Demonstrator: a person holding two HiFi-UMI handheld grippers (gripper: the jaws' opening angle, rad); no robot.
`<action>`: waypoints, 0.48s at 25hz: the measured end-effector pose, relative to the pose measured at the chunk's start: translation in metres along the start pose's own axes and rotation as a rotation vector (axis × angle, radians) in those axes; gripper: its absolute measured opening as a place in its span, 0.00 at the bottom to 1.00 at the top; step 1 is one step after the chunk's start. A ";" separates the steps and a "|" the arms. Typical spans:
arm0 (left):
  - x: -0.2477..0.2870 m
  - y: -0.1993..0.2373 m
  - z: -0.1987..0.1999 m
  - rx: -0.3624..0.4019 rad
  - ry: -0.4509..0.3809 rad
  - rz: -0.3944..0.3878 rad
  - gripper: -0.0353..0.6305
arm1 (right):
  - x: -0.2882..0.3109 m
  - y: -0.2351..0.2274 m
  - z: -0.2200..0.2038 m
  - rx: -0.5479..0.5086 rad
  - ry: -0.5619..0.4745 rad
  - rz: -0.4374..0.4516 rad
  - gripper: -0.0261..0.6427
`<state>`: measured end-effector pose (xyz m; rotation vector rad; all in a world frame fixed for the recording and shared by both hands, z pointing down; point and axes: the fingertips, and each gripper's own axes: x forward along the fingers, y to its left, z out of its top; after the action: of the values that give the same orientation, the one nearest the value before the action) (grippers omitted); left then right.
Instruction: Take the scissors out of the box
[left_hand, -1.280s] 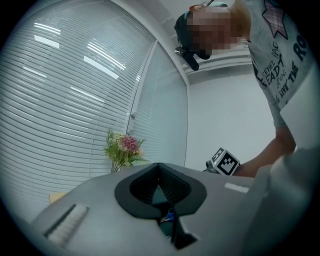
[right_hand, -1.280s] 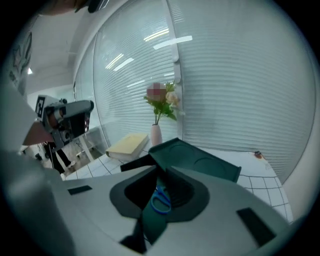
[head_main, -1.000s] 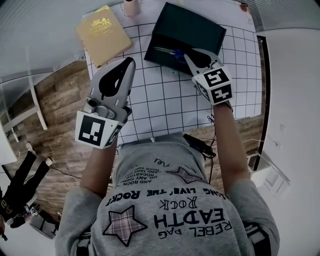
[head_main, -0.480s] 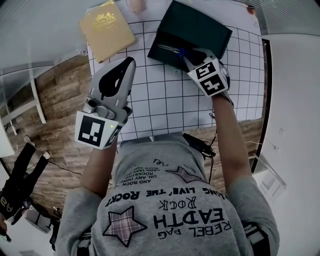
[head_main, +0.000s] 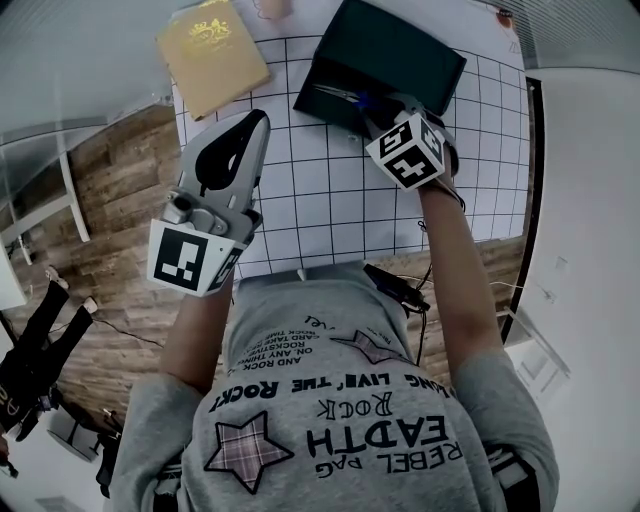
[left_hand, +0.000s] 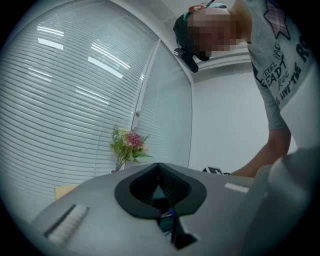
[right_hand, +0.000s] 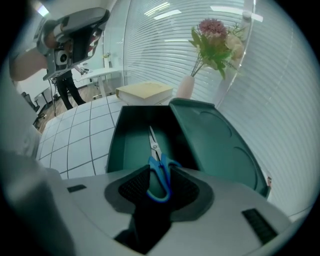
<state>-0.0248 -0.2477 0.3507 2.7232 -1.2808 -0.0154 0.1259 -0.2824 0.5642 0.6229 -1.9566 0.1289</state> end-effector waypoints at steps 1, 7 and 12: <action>0.000 0.000 0.000 0.000 0.000 0.001 0.07 | 0.000 0.000 0.000 0.001 -0.002 0.002 0.21; -0.002 -0.001 -0.001 -0.003 0.001 0.006 0.07 | -0.005 0.008 0.007 -0.019 -0.020 0.030 0.21; -0.002 -0.001 0.000 -0.002 0.000 0.008 0.07 | -0.005 0.013 0.007 -0.004 -0.020 0.075 0.21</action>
<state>-0.0250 -0.2454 0.3506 2.7169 -1.2910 -0.0159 0.1160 -0.2719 0.5585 0.5498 -2.0003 0.1660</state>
